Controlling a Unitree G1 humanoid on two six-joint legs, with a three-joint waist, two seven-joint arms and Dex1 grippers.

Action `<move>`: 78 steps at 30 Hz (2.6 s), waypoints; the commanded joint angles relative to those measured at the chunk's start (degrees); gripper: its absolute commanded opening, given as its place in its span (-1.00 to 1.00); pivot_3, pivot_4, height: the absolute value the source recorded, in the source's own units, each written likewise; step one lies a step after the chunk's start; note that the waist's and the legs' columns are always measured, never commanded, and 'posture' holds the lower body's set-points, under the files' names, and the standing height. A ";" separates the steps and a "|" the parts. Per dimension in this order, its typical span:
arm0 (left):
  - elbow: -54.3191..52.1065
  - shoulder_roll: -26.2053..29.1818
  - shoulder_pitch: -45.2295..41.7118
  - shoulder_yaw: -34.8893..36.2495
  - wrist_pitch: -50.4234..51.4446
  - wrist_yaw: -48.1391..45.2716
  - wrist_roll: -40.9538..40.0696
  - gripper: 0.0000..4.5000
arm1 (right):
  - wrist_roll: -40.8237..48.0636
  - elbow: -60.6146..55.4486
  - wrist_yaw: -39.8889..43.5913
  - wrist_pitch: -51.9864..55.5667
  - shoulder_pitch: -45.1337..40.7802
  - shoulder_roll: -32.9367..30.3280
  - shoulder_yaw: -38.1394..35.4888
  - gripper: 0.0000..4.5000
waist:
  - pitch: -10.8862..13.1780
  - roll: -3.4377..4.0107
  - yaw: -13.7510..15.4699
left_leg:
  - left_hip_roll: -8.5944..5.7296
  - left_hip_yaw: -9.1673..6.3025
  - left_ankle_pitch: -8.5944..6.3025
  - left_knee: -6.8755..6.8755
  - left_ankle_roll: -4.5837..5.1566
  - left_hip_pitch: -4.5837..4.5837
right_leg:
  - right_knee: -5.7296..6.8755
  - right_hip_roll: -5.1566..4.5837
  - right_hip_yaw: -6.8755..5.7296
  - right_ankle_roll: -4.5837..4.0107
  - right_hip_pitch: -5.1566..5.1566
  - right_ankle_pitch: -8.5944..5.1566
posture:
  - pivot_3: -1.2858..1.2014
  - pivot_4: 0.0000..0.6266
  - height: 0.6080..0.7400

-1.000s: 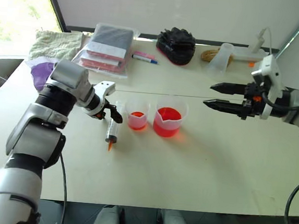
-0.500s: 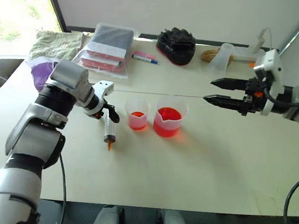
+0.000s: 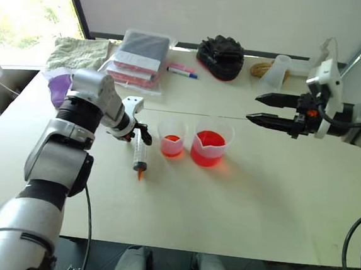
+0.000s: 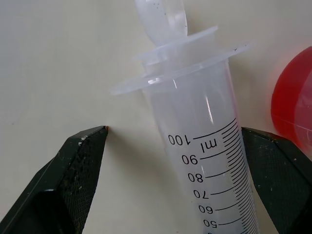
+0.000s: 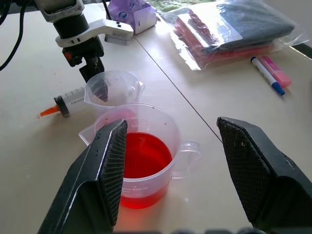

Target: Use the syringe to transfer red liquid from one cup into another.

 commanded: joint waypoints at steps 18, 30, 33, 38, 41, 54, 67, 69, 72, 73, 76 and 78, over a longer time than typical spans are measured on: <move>1.34 0.78 1.76 -0.86 0.63 23.95 -33.20 -0.33 | -0.64 -0.50 -0.53 -1.62 -1.89 0.09 -1.04 0.36 | 0.02 -0.03 -0.20 | -0.03 -0.08 -0.02 0.23 0.01 -0.06 | 0.00 -0.06 -0.01 0.01 0.10 0.01 | 0.03 -0.52 1.00; -4.20 14.00 1.28 8.10 0.63 33.79 -42.62 -0.33 | -0.25 -1.52 -1.16 -1.62 -0.27 0.39 -1.66 0.36 | 0.07 -0.12 -1.63 | 0.03 -0.07 0.00 0.21 -0.03 -0.09 | 0.12 -0.04 -0.04 0.02 -0.07 0.01 | 0.03 -0.52 1.00; -5.75 15.84 -0.28 10.40 0.63 33.29 -39.69 -0.33 | -0.20 -1.45 -1.36 -1.81 -0.56 0.84 -1.50 0.36 | 0.07 -0.12 -1.47 | 0.02 -0.05 0.01 0.22 -0.05 -0.08 | 0.17 -0.05 -0.04 0.02 -0.08 0.01 | 0.03 -0.52 1.00; -7.83 17.67 -5.09 11.98 -0.36 26.64 -29.82 -0.33 | -0.64 -1.37 -2.42 -2.67 -0.98 1.94 -1.99 0.36 | 0.12 -0.20 -1.37 | -0.06 -0.04 0.01 0.27 -0.06 -0.13 | 0.17 -0.04 -0.06 0.02 -0.08 0.01 | 0.03 -0.52 1.00; -8.62 16.19 -8.90 10.70 -9.62 16.95 -23.17 -0.33 | -1.16 -1.59 -5.22 -4.35 -0.79 3.50 -2.95 0.36 | 0.12 -0.21 -1.36 | -0.07 0.00 0.02 0.27 -0.06 -0.14 | 0.16 -0.02 -0.07 0.02 -0.08 0.01 | 0.03 -0.52 1.00; -8.80 -7.34 -13.30 13.01 -42.38 -9.94 -8.43 -0.33 | 1.00 -10.24 -13.11 -1.01 4.74 3.76 -8.32 0.36 | 0.12 -0.21 -0.43 | -0.08 0.18 0.02 0.33 -0.06 -0.22 | -0.01 -0.01 -0.07 0.02 -0.02 0.01 | 0.03 -0.52 1.00; -13.03 -17.90 1.14 6.73 -70.71 -31.39 5.41 -0.33 | 4.88 -18.69 -20.55 3.78 9.41 4.18 -13.22 0.36 | 0.11 -0.18 -0.28 | -0.03 0.16 -0.02 0.33 0.02 -0.22 | -0.05 0.03 -0.03 0.03 -0.02 0.01 | 0.03 -0.52 1.00; -13.48 -18.69 3.46 6.97 -71.48 -32.75 5.81 -0.33 | 5.54 -19.58 -21.49 4.36 9.93 4.20 -13.67 0.36 | 0.11 -0.18 -0.22 | -0.03 0.12 -0.14 0.34 0.22 -0.21 | -0.05 0.03 -0.02 0.03 -0.01 0.01 | 0.03 -0.52 1.00; -15.35 -19.92 6.22 7.32 -71.23 -33.17 6.10 -0.33 | 6.50 -20.67 -22.76 4.90 10.53 4.37 -13.89 0.36 | 0.11 -0.18 -0.19 | -0.02 0.02 -0.21 0.37 0.34 -0.23 | -0.05 0.03 -0.02 0.03 -0.01 0.01 | 0.03 -0.52 1.00; -16.09 -20.10 7.07 6.97 -72.28 -33.73 6.66 -0.33 | 6.69 -20.88 -23.02 4.95 10.65 4.38 -13.88 0.36 | 0.11 -0.18 -0.18 | -0.02 0.01 -0.22 0.37 0.36 -0.23 | -0.05 0.02 -0.02 0.03 -0.01 0.01 | 0.03 -0.52 1.00; -18.94 -20.51 10.42 5.32 -73.56 -34.51 8.75 -0.33 | 7.45 -21.08 -23.94 5.17 10.60 4.40 -13.84 0.36 | 0.11 -0.18 -0.18 | -0.02 0.00 -0.24 0.38 0.40 -0.23 | -0.05 0.02 -0.01 0.03 -0.01 0.01 | 0.03 -0.52 1.00; -21.76 -20.58 14.08 3.87 -74.46 -35.35 10.06 -0.33 | 7.72 -20.88 -24.26 5.03 10.43 4.35 -13.52 0.36 | 0.10 -0.16 -0.19 | -0.02 -0.01 -0.24 0.38 0.41 -0.23 | -0.05 0.02 -0.01 0.03 -0.01 0.02 | 0.03 -0.52 1.00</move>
